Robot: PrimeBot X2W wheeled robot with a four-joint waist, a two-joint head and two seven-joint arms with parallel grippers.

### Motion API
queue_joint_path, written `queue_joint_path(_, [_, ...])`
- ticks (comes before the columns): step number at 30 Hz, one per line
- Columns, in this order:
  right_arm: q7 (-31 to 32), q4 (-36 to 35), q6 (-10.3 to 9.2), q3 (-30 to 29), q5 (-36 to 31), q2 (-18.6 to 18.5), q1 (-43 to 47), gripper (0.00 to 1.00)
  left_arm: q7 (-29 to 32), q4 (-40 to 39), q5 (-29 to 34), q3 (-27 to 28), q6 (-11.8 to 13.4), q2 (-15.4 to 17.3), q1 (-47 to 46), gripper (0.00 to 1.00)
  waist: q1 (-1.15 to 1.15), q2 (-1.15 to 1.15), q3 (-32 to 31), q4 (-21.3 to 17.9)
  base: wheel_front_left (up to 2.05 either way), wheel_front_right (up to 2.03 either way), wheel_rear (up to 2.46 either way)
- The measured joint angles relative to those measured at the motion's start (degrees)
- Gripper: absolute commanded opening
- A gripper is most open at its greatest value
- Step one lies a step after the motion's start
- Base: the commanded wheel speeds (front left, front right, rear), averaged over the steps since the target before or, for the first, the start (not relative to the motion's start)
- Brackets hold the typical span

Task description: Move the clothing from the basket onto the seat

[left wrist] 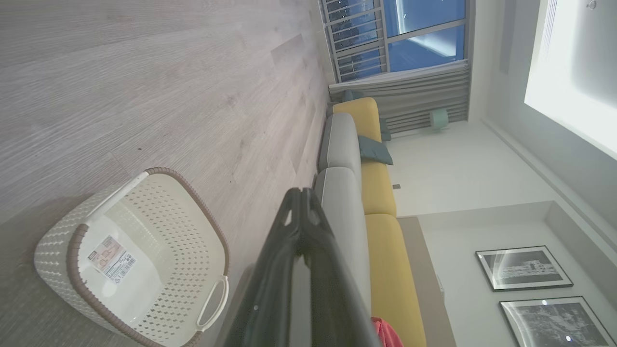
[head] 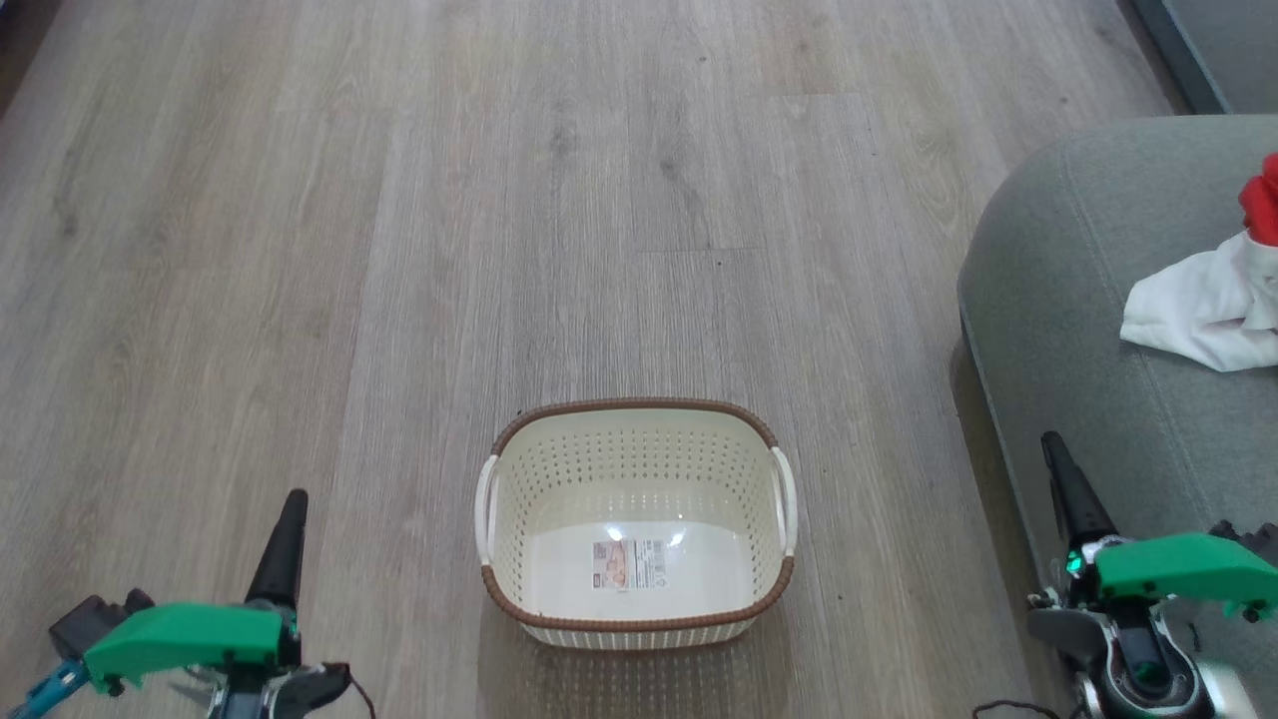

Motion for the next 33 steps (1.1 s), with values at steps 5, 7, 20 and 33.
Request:
queue_joint_path(5, [0.7,-0.5,0.00,-0.4,3.2,0.1,0.0,0.00,0.6,-0.4,-3.4,0.0,0.0,-0.1,-0.8,0.00,0.00,0.00,0.1,-0.1,0.00,0.00,0.00])
queue_joint_path(7, [1.2,-1.0,0.00,-0.6,5.2,0.1,0.0,0.00,1.3,-0.5,-5.4,0.0,0.0,-0.1,-1.1,0.00,0.00,0.00,0.2,-0.2,0.00,0.00,0.00])
queue_joint_path(20, [3.3,-2.6,-0.01,-1.4,13.4,0.4,0.0,0.00,3.0,-1.1,-13.9,-0.1,-0.1,-0.2,-1.9,0.00,0.00,0.00,0.5,-0.4,0.00,0.00,0.00])
queue_joint_path(33, [3.3,-2.7,-0.01,-1.4,13.6,0.5,0.0,0.00,3.0,-1.3,-13.9,-0.1,-0.1,-0.2,-2.1,0.00,0.00,0.00,0.4,-0.4,0.00,0.00,0.00])
